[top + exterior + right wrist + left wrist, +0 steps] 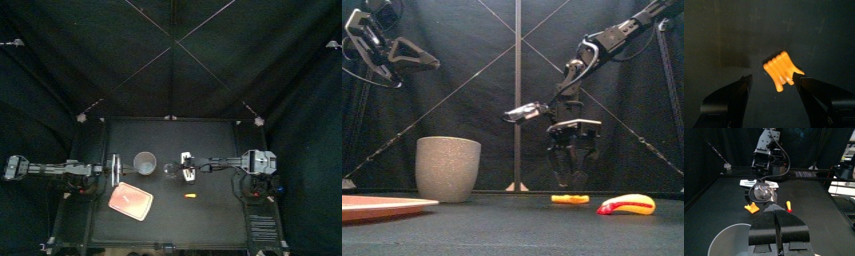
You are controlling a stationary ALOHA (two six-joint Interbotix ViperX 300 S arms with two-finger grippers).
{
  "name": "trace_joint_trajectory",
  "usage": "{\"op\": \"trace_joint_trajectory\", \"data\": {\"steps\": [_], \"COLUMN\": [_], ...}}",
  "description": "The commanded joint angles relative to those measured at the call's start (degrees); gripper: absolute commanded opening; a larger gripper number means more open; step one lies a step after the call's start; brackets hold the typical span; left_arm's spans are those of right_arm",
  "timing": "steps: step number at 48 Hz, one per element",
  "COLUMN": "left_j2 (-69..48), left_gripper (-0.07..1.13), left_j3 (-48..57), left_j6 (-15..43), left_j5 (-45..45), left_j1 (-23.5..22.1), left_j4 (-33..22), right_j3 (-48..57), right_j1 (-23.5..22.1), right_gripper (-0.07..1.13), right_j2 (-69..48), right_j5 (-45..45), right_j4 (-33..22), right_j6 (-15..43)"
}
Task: Pick the fries then place it on the pink plate
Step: Pick the fries
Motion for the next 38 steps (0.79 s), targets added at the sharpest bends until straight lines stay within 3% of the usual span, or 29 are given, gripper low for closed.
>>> {"op": "trace_joint_trajectory", "data": {"steps": [1,16,38], "left_j2": [0.1,0.1,0.0], "left_gripper": [0.0,0.0,0.0], "left_j3": [-0.8,-0.7,-0.7], "left_j6": [0.0,-0.2,-0.3], "left_j5": [-0.5,-1.2,-1.2], "left_j1": [0.4,1.8,1.8], "left_j4": [-0.2,-1.8,-2.6], "right_j3": [0.1,-0.2,-0.1], "right_j1": [-2.1,-4.2,-4.0], "right_gripper": [0.97,0.97,0.93], "right_j2": [-2.5,-1.3,2.8], "right_j5": [-0.9,-4.5,-5.5], "right_j4": [3.1,3.1,4.6], "right_j6": [-3.3,-9.9,-11.8]}}
